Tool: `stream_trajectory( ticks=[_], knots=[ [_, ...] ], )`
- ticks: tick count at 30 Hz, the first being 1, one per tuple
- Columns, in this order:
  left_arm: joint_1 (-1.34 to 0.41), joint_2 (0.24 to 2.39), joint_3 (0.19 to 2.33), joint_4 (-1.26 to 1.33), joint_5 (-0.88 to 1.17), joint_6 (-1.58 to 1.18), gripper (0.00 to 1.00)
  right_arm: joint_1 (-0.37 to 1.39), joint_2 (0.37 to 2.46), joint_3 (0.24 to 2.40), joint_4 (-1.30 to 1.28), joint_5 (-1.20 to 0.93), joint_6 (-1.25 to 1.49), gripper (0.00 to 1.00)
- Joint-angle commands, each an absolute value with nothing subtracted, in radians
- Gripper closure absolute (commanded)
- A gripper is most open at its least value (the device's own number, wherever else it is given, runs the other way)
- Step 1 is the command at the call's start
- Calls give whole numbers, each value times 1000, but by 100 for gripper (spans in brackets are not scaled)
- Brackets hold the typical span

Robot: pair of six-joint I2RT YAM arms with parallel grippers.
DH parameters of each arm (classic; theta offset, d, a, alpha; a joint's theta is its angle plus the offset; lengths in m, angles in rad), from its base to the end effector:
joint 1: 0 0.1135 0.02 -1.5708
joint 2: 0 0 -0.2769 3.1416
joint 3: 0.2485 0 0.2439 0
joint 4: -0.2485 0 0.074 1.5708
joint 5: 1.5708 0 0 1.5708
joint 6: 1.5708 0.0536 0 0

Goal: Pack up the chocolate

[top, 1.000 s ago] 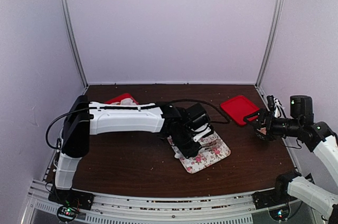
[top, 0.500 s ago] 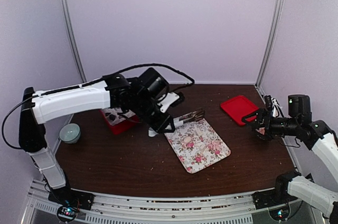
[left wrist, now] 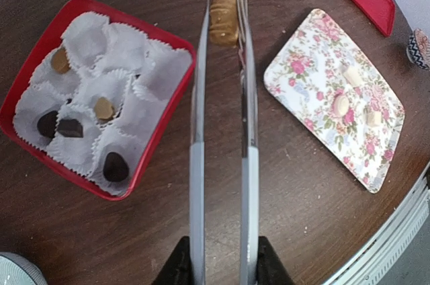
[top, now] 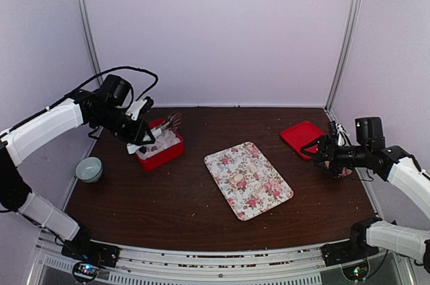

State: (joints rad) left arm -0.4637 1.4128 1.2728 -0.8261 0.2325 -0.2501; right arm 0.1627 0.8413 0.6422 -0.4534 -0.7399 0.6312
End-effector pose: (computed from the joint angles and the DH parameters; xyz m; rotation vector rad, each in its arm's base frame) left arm 0.2544 -0.1410 0.3096 0.3709 2.5723 -0.5672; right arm 0.1612 0.0631 0.2630 0.1035 2.3078 1.2451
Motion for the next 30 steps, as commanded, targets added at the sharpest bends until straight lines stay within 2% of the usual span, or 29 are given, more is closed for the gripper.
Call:
stream_trajectory(
  ticks=[1,7,14,21,30],
  knots=[
    [-346,1391,1252,-822,334,-152,89,158,877,697,-368,-747,641,0],
    [-256,1450,1236,-818,404,-120,89,158,938,735,-368,-753,615,0],
    [-231,1540,1279,-867,479,-35,89,159,969,744,-326,-710,623,0],
    [-216,1540,1274,-922,476,28,88,160,983,715,-242,-738,666,0],
    [-195,1516,1223,-960,371,14,87,160,1017,766,-288,-744,624,0]
  ],
)
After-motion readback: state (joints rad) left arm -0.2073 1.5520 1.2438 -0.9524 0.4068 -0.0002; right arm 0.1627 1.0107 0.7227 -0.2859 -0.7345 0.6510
